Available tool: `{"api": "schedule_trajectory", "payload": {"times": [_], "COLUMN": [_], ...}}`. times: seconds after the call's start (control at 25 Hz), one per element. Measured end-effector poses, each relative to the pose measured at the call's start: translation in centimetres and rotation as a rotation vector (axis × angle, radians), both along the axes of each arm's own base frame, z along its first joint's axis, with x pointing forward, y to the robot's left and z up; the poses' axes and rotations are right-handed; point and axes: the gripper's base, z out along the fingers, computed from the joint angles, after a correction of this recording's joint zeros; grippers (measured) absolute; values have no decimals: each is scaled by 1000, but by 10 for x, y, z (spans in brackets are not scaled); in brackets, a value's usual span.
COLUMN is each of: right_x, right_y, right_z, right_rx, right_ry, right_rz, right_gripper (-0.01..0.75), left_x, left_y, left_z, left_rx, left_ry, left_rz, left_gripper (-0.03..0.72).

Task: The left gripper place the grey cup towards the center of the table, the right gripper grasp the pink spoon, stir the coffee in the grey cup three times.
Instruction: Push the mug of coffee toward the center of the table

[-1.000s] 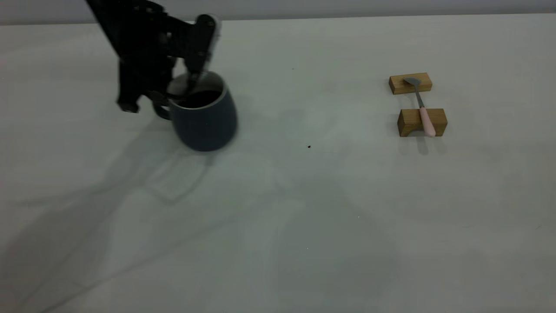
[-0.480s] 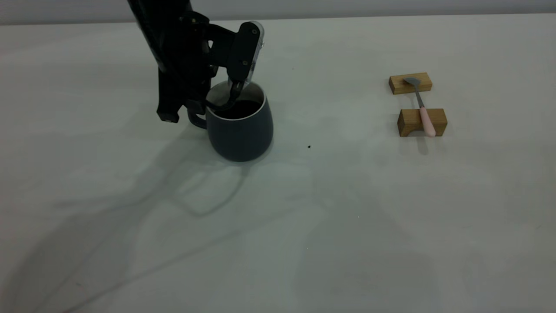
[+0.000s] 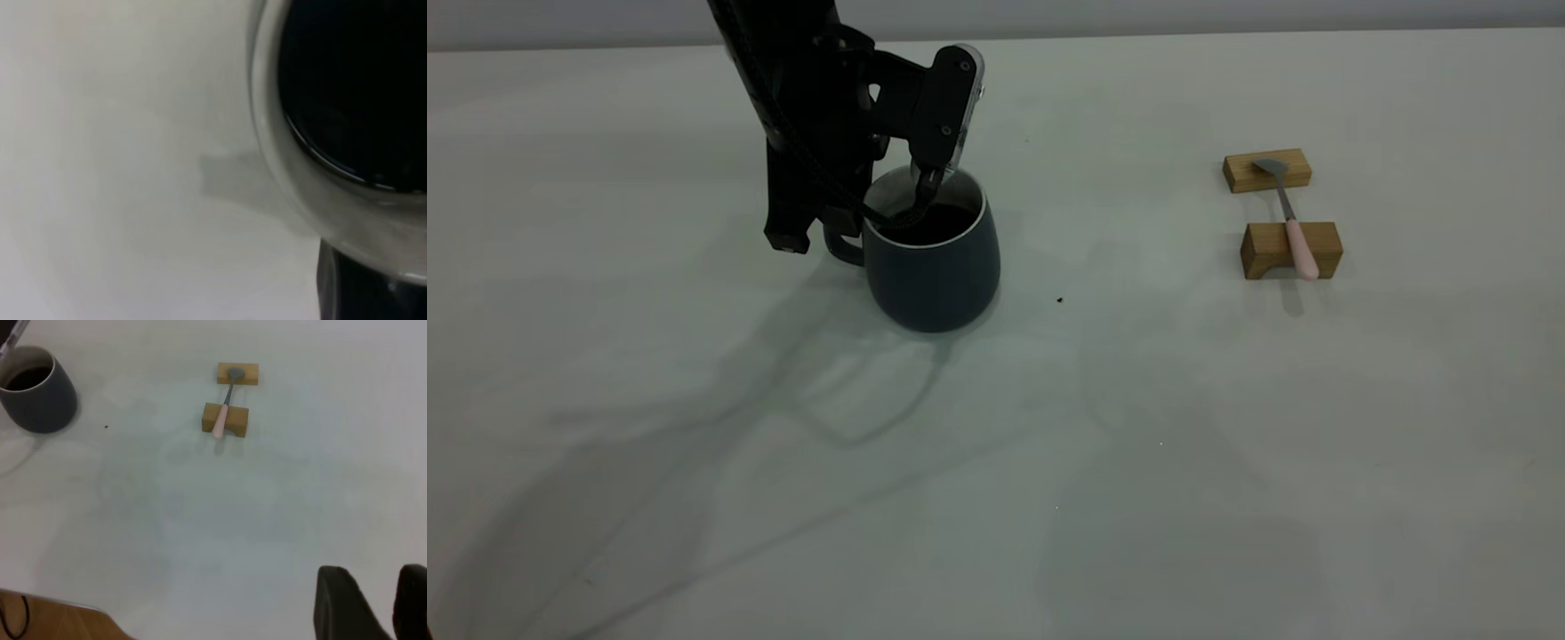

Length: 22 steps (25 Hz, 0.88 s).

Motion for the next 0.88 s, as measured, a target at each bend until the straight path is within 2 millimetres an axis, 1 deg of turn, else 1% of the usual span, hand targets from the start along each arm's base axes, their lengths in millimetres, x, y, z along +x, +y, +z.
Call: {"api": "schedule_trajectory", "payload": {"times": [0.08,0.44,0.56,0.64,0.72,0.8,0.88], "right_x": [0,0,0,0,0,0,0], "right_y": [0,0,0,0,0,0,0], "right_z": [0,0,0,0,0,0,0], "right_rx": [0,0,0,0,0,0,0], "right_ry": [0,0,0,0,0,0,0], "right_rz": [0,0,0,0,0,0,0], "right_gripper": [237,237,237,237,237,237,237], "left_x": [0,0,0,1,2,2,0], "left_y": [0,-1,0,0,1,2,6], "left_z": [0,0,8,22,43,68,96], "left_rx": [-1,-4,0,5,0,-21,-59], "left_ry": [0,-4,-6,-10,-25,-38,-56], "left_rz": [1,0,3,15,51,134,263], "left_gripper": [266,495,554,578,586,586,586]}}
